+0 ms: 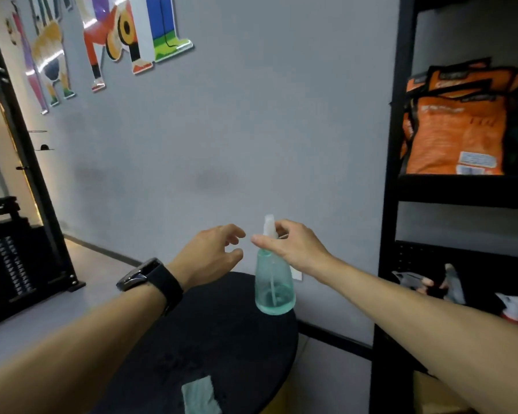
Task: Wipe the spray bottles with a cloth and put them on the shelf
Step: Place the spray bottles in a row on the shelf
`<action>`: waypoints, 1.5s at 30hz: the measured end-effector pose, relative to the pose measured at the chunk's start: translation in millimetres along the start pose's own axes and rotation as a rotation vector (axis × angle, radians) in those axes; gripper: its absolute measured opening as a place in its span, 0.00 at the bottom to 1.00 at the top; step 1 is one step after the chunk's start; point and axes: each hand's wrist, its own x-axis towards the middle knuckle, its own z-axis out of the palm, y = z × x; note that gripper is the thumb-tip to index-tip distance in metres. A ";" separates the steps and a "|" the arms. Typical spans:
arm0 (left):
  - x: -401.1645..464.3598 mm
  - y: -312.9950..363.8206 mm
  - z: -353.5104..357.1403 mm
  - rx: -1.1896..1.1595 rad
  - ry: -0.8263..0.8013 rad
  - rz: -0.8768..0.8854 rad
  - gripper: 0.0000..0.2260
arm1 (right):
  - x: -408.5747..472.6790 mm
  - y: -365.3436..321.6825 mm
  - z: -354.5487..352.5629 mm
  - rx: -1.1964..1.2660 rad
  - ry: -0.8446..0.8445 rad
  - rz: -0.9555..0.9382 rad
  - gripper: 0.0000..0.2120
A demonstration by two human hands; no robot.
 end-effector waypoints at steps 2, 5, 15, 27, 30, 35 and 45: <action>5.9 19.5 4.4 -0.009 -0.006 0.045 0.16 | -8.4 1.2 -19.8 -0.008 0.024 0.006 0.26; 14.3 47.2 13.6 -0.034 -0.022 0.102 0.16 | -20.3 5.3 -49.2 -0.041 0.071 0.020 0.24; 33.8 130.3 40.1 -0.075 -0.068 0.267 0.17 | -66.2 19.9 -136.6 -0.133 0.185 0.078 0.26; 44.0 233.2 80.4 -0.170 -0.116 0.498 0.16 | -134.7 40.6 -225.7 -0.206 0.316 0.188 0.21; 44.7 253.9 93.7 -0.200 -0.144 0.534 0.17 | -149.7 49.5 -246.5 -0.212 0.347 0.225 0.21; 45.3 281.1 115.7 -0.231 -0.171 0.598 0.17 | -172.3 63.1 -277.3 -0.241 0.370 0.272 0.21; 53.1 321.5 159.3 -0.225 -0.238 0.652 0.16 | -204.1 111.4 -313.5 -0.198 0.391 0.349 0.20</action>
